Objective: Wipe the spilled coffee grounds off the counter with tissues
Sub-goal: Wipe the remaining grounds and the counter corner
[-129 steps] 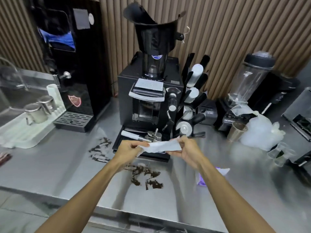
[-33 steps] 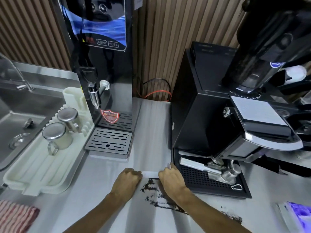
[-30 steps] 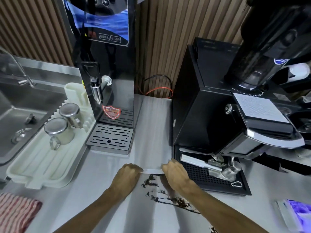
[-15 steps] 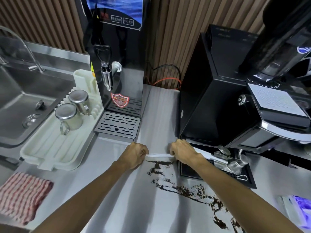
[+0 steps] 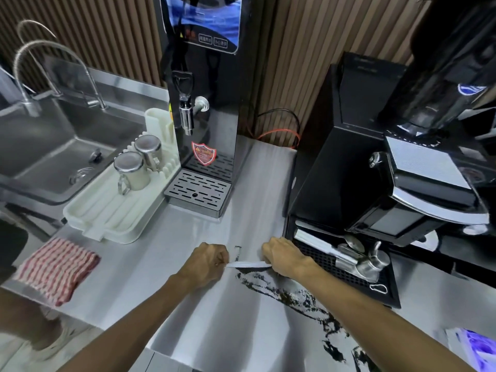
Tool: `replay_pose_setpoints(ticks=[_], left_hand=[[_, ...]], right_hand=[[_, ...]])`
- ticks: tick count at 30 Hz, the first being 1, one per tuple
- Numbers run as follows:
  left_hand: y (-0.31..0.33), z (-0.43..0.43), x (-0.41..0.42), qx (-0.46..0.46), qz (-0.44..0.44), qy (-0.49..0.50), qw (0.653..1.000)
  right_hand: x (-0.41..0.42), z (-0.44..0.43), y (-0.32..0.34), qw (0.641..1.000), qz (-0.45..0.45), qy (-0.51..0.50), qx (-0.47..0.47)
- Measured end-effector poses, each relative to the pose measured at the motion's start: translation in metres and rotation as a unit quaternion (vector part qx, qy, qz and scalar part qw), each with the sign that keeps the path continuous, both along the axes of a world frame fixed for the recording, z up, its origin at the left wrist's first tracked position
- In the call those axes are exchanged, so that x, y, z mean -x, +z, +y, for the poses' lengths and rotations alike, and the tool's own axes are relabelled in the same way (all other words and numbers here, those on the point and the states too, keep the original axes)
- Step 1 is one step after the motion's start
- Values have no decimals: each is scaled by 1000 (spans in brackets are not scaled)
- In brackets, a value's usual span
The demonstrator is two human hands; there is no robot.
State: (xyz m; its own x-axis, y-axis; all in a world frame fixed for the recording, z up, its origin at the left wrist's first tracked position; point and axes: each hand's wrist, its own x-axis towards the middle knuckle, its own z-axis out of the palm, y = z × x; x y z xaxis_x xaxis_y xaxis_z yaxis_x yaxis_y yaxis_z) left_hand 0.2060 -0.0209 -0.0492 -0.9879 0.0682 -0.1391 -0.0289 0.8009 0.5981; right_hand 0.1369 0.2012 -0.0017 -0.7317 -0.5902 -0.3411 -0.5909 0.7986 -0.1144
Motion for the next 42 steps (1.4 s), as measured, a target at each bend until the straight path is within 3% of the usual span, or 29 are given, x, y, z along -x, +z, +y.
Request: replay_pose_setpoints(ticks=[4, 7, 11, 17, 25, 32, 42], left_hand=[[0, 3, -25, -26, -7, 7, 1000], [6, 0, -19, -55, 13, 39, 998], [11, 0, 20, -20, 48, 36, 998], [-6, -2, 53, 37, 26, -7, 999], [-18, -1, 37, 72, 19, -30, 997], [-21, 17, -11, 78, 56, -62, 993], [-34, 44, -69, 53, 47, 38, 997]], right_hand=[[-1, 5, 5, 999, -34, 26, 9], [16, 9, 11, 999, -43, -9, 28], [40, 3, 17, 997, -26, -47, 52], [49, -4, -5, 998, 4, -53, 46], [32, -7, -1, 997, 60, 33, 19], [4, 7, 2, 995, 37, 95, -11], [-21, 12, 0, 981, 62, 169, -66]])
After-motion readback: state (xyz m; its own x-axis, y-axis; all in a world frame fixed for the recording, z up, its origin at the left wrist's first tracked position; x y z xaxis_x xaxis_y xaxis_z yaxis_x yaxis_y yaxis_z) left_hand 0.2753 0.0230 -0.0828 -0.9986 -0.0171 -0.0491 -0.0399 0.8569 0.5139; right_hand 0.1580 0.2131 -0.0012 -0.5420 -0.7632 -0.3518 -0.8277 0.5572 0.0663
